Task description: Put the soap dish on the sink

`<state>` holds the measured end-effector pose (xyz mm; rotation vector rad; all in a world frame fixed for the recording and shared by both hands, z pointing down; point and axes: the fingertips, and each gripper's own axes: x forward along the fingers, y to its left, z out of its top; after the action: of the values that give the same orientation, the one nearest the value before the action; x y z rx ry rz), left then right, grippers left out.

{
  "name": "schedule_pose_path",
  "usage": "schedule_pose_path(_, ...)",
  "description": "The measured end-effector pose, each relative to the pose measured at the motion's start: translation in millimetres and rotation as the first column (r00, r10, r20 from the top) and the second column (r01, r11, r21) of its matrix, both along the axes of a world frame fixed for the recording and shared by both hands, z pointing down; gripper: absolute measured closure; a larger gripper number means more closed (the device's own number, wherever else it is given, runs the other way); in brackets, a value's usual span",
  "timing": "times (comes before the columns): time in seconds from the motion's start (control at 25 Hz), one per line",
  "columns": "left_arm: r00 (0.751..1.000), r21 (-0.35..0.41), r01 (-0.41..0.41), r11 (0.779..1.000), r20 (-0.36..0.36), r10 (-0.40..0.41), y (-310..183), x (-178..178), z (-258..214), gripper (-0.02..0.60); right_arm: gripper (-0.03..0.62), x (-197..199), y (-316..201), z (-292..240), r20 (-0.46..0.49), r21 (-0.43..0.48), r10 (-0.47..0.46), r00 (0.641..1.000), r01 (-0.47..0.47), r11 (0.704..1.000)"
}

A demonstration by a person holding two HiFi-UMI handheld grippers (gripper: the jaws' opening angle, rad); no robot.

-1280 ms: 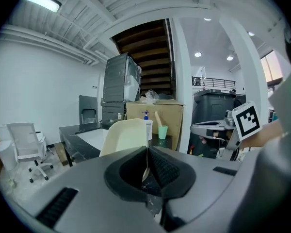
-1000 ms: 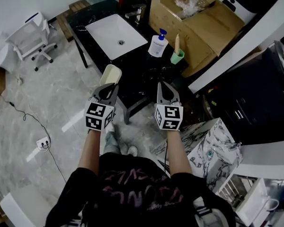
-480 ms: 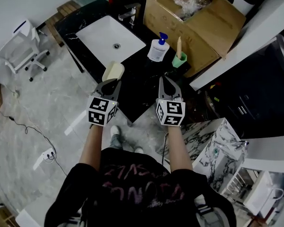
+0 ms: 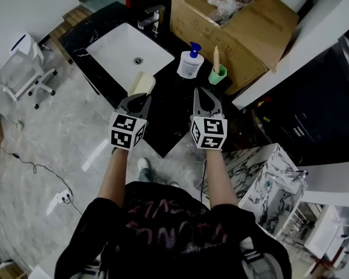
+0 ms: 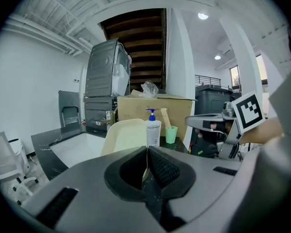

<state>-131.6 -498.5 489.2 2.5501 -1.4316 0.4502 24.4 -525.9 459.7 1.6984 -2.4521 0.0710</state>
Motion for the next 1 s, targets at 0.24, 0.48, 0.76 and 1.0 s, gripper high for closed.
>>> schedule_pose_path(0.24, 0.999, -0.068, -0.040, 0.997, 0.023, 0.041, -9, 14, 23, 0.557, 0.580, 6, -7, -2, 0.000, -0.001, 0.009, 1.000, -0.009, 1.000)
schedule_pose_path(0.48, 0.992, -0.192, -0.085, 0.978, 0.074, 0.101, -7, 24, 62, 0.557, 0.580, 12, -9, 0, -0.007, -0.005, 0.015, 1.000, -0.015, 1.000)
schedule_pose_path(0.76, 0.971, -0.338, -0.127, 0.933, 0.151, 0.187, 9, 37, 106, 0.557, 0.580, 19, -5, 5, -0.020, -0.010, 0.004, 1.000, -0.004, 1.000)
schedule_pose_path(1.0, 0.948, -0.385, -0.140, 0.912, 0.214, 0.236, 14, 41, 125, 0.552, 0.580, 22, -5, 9, -0.028, -0.018, -0.005, 1.000, 0.004, 1.000)
